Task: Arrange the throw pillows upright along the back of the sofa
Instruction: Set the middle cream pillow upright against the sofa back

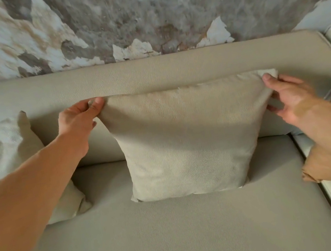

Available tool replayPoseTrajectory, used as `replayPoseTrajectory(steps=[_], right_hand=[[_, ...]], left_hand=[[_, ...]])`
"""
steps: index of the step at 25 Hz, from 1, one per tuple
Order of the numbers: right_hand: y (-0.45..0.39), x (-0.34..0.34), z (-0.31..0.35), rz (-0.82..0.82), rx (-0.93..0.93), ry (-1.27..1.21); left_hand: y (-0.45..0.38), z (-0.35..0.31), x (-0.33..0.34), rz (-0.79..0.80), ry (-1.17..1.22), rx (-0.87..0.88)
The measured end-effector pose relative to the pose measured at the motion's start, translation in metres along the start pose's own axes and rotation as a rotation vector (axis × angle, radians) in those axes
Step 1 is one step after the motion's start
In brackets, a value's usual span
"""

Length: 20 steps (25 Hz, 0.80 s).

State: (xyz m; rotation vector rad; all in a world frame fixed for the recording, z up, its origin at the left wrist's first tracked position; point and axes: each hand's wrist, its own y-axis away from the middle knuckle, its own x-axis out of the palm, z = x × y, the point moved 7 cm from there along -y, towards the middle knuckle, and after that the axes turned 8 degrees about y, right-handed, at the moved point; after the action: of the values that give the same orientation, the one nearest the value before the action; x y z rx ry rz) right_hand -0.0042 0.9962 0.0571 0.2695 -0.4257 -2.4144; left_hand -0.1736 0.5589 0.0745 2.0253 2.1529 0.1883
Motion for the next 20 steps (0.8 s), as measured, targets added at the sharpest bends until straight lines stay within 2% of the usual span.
replayPoseTrajectory(steps=[2,4,7,9,10,13,14,16,18,20], right_hand=[[0.001,-0.001,0.005,-0.056,0.001,0.013],[0.005,0.004,0.011,-0.021,-0.055,0.098],[0.011,-0.001,-0.006,0.205,-0.128,0.275],[0.019,-0.012,-0.046,0.438,-0.046,0.425],[0.024,-0.018,-0.074,0.522,0.009,0.564],[0.024,-0.017,-0.151,0.624,0.09,0.806],[0.02,-0.012,-0.167,0.61,0.049,0.833],[0.013,-0.003,-0.178,0.492,-0.031,0.939],[0.007,0.0,-0.171,0.332,-0.097,1.113],[0.01,0.0,-0.156,0.245,-0.158,1.183]], left_hand=[[-0.002,-0.007,-0.003,-0.063,-0.036,0.048],[-0.004,-0.004,-0.003,-0.034,-0.033,0.041],[0.005,0.028,-0.007,0.189,0.082,-0.091],[0.017,0.067,-0.022,0.26,0.127,-0.192],[0.026,0.092,-0.03,0.264,0.051,-0.234],[0.048,0.164,-0.03,0.421,-0.545,-0.26],[0.051,0.18,-0.023,0.474,-0.701,-0.239],[0.045,0.189,-0.006,0.462,-0.861,-0.156],[0.037,0.185,0.008,0.364,-0.898,-0.099],[0.035,0.179,0.008,0.28,-0.891,-0.068]])
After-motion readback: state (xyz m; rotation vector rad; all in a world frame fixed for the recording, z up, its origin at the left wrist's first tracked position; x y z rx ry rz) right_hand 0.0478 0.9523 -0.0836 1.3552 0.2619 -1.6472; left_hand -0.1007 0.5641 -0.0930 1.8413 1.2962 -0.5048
